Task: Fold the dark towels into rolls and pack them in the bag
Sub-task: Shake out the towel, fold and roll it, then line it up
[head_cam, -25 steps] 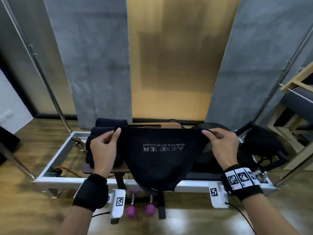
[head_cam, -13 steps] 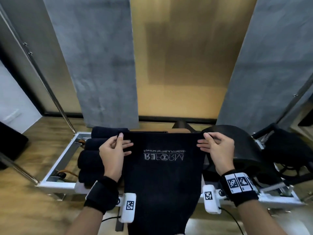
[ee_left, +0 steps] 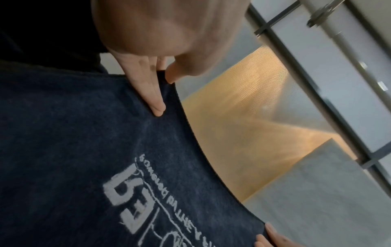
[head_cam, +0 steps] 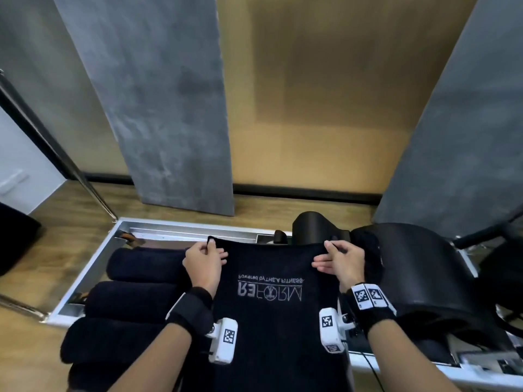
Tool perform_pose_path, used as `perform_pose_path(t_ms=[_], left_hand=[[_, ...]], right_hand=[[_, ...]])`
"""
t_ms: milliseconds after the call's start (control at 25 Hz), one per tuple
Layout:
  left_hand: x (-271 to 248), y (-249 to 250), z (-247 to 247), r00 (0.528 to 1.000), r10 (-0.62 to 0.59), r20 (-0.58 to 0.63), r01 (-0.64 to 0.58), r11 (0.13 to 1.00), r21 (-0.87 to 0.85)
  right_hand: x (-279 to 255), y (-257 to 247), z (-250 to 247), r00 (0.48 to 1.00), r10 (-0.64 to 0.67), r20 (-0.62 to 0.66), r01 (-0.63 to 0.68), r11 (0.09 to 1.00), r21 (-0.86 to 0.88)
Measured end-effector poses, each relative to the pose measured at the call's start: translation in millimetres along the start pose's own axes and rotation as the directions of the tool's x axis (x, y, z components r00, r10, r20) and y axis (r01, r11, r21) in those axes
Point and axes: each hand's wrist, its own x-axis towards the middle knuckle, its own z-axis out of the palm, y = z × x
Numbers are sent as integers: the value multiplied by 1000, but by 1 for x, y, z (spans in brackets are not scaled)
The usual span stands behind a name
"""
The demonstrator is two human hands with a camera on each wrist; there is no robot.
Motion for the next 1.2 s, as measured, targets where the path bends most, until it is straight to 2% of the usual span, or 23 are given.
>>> perform_pose_path(t_ms=[200,280,400,480,600,680,760,920,1040,1200], left_hand=[[22,-36,29,987,-155,-44,159,982,107],[18,-41,29,982,-186,23,178,965,191],[0,-42,23,973,-131,190,73,955,286],[-20,-42,14,968,-55,245,-19,957,291],[-52,-49,-8,953,53,298,-160,924,348],[-78,-57,-34,933,99,347,-233,900,368],[-104,-69,-64,918,96,386,-263,875,407],[-153,-98,-126,916,107,386,-298,825,480],[-179,-111,-165,929,124,348,-301,802,516],[-203,-129,-207,934,150,323,-326,725,606]], right_hand=[[44,36,14,994,107,-33,-108,994,-24],[46,45,13,994,104,-14,-104,995,-9],[37,51,6,997,74,26,-76,994,73],[20,54,-2,997,60,45,-65,991,121],[-15,63,-17,995,49,89,-58,993,99],[-49,71,-28,993,45,112,-50,998,43],[-84,84,-38,989,71,127,-67,997,-40],[-149,114,-62,983,118,138,-88,975,-205],[-187,134,-76,993,93,70,-63,935,-350],[-228,161,-97,994,-3,-109,-60,822,-566]])
